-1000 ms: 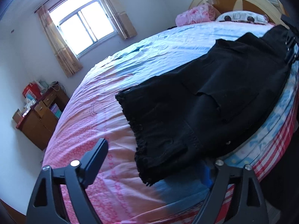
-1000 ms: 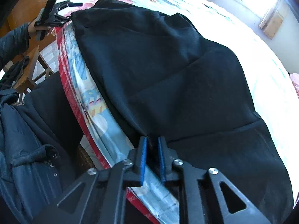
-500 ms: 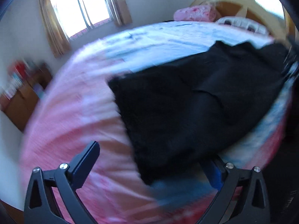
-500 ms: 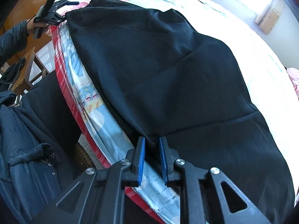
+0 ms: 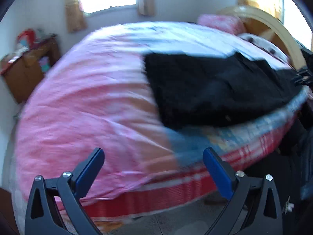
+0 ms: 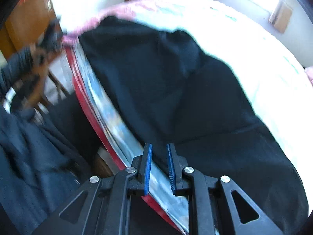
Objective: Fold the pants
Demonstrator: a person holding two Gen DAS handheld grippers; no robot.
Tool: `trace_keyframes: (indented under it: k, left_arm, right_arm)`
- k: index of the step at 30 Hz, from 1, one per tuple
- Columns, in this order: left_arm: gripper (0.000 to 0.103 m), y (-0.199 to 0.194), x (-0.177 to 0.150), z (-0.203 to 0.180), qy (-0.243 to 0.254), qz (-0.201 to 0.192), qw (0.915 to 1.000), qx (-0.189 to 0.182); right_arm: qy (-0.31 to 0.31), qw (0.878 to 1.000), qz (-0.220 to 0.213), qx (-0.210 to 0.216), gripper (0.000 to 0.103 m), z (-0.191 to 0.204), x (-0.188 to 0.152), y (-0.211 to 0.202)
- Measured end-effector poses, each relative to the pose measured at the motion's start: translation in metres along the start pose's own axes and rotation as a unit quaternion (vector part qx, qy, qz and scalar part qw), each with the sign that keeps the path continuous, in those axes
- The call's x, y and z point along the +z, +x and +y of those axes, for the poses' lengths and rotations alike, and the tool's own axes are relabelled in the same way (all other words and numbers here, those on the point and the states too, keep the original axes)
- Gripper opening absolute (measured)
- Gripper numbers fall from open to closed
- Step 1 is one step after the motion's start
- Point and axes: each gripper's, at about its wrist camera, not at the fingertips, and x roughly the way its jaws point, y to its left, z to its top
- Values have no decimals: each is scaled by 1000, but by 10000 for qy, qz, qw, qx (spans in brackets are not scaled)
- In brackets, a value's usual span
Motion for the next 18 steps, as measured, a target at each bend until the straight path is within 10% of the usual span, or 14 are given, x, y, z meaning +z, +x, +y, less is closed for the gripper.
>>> trace_keyframes:
  k: [6,18]
  left_arm:
    - [103,-22,44,-17,-671,-1021,9925,100]
    - [103,54,101,-94,48,-491,9984,282]
  right_arm:
    - [866,9921,-734,531,32,-33,81,10]
    - [1953,9730,-542,1105,32,-77,175,105]
